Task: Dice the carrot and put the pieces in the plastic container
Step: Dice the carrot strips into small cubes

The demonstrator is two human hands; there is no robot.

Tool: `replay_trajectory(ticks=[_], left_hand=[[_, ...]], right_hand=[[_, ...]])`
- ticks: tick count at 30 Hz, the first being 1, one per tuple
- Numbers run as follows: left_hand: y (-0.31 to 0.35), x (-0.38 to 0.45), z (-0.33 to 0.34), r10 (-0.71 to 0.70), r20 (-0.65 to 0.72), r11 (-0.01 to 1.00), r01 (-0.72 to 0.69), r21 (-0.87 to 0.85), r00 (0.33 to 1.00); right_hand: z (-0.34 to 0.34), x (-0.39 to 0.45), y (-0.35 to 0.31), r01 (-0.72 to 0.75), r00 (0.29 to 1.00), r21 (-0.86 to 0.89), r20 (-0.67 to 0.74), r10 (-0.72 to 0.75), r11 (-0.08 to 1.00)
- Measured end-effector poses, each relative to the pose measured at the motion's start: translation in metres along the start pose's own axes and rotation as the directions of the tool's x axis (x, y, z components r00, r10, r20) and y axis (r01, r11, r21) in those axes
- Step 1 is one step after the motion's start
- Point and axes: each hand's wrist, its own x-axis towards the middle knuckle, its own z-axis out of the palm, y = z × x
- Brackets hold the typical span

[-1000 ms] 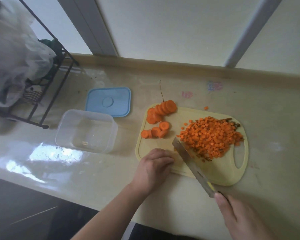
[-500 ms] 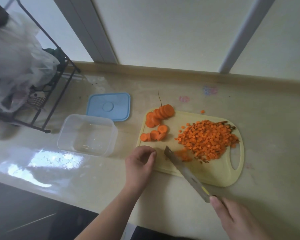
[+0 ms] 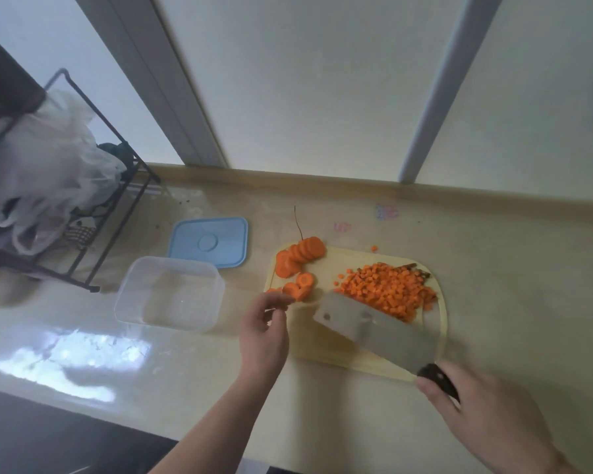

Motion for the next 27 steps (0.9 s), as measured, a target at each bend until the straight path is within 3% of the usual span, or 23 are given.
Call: replay_trajectory(ticks=[2,4,6,8,10,13,15,16,18,24,27], left_hand=[[0.011,0.001,-0.001,0.153,0.116,0.984,-0.161,0.071,0.981],[0.016,0.003,0.003,0.305,0.366,0.904,-0.388,0.180,0.879],[0.015,0.007,0.014,0.359,0.547,0.798,-0.553,0.241,0.757],[0.012,0.010,0.027,0.348,0.623,0.738,-0.615,0.279,0.700],[0.011,0.015,0.033,0.370,0.608,0.714,-0.634,0.298,0.702],[0.007,0.033,0.031,0.469,0.411,0.669,-0.618,0.412,0.782],[0.004,0.051,0.026,0.418,0.338,0.626,-0.536,0.565,0.844],[0.003,0.057,0.023,0.356,0.352,0.600,-0.500,0.624,0.866],[0.003,0.065,0.021,0.271,0.408,0.535,-0.489,0.689,0.872],[0.007,0.065,0.029,0.209,0.541,0.298,-0.580,0.759,0.815],[0.002,0.064,0.030,0.212,0.554,0.264,-0.593,0.761,0.805]], right_hand=[[-0.004,0.004,0.007,0.051,0.997,-0.067,0.055,-0.047,0.996],[0.001,0.005,0.017,0.104,0.992,-0.133,-0.052,-0.111,0.986],[0.006,0.008,0.022,0.169,0.970,-0.172,-0.147,-0.195,0.970],[0.009,0.010,0.024,0.199,0.955,-0.205,-0.180,-0.237,0.958],[0.008,0.008,0.026,0.199,0.957,-0.228,-0.162,-0.239,0.953],[0.000,0.002,0.028,0.108,0.992,-0.187,-0.041,-0.118,0.976],[-0.001,-0.004,0.027,0.126,0.965,-0.177,-0.204,-0.162,0.976],[0.004,-0.007,0.030,0.108,0.973,-0.212,-0.178,-0.147,0.971],[0.001,-0.009,0.028,0.057,0.988,-0.121,-0.137,-0.073,0.991],[0.000,-0.011,0.032,-0.020,0.991,-0.121,-0.134,0.004,0.992],[-0.011,-0.010,0.028,-0.015,0.993,-0.048,-0.120,0.009,0.999]])
